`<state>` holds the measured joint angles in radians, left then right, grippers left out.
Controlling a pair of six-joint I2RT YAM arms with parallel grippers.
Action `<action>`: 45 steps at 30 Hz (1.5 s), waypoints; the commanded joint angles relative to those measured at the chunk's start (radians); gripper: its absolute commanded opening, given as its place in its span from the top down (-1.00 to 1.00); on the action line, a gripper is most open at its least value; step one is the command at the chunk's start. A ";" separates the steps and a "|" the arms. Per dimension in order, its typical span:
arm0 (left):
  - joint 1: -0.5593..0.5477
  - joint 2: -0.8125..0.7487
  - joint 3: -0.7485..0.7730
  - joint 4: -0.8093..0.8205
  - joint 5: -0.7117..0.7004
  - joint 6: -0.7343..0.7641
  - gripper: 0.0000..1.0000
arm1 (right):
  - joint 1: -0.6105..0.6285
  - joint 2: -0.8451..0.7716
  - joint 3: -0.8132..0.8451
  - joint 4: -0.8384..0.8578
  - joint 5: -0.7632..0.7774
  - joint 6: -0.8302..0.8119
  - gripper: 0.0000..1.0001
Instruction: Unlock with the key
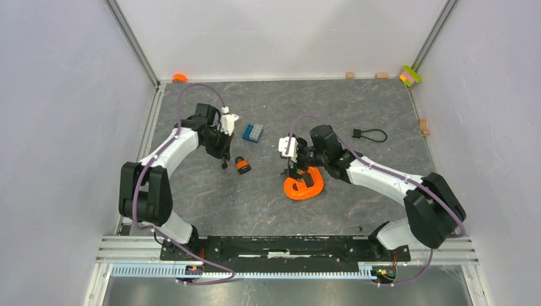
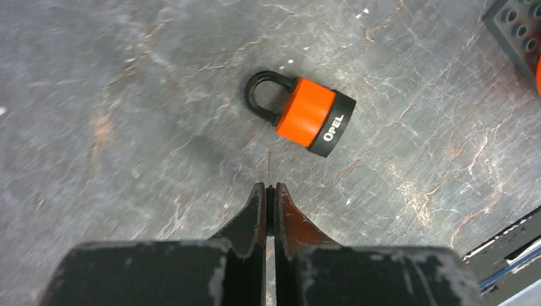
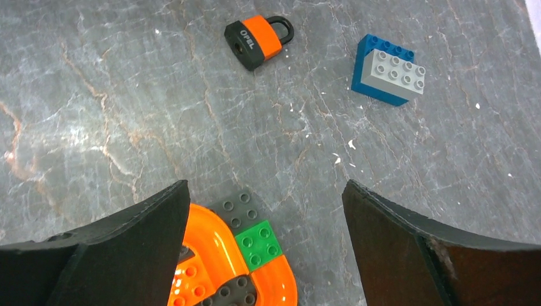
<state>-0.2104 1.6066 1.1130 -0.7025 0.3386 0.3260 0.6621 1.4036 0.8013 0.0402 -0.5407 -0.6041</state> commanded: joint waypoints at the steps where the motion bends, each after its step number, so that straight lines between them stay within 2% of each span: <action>1: 0.078 -0.099 0.015 0.043 -0.027 -0.098 0.96 | 0.034 0.103 0.110 0.055 -0.019 0.079 -0.89; 7: 0.185 -0.185 -0.018 0.094 -0.032 -0.127 0.96 | 0.113 0.283 0.275 0.050 0.009 0.104 -0.96; 11: 0.196 -0.263 -0.066 0.134 -0.055 -0.122 0.96 | 0.141 0.416 0.404 0.020 -0.012 0.105 -0.96; 15: 0.198 -0.320 -0.083 0.140 -0.076 -0.115 0.96 | 0.157 0.572 0.572 -0.133 -0.083 0.020 -0.96; 19: 0.208 -0.357 -0.101 0.122 -0.077 -0.108 0.96 | 0.173 0.688 0.765 -0.365 -0.114 -0.197 -0.96; 35: 0.209 -0.466 -0.136 0.078 -0.050 -0.087 0.96 | 0.179 0.867 0.991 -0.572 -0.151 -0.379 -0.92; 45: 0.209 -0.534 -0.166 0.094 -0.044 -0.076 0.95 | 0.179 0.938 1.059 -0.630 -0.156 -0.423 -0.83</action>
<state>-0.0059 1.1210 0.9569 -0.6346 0.2722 0.2352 0.8360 2.3119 1.8076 -0.5407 -0.6586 -0.9710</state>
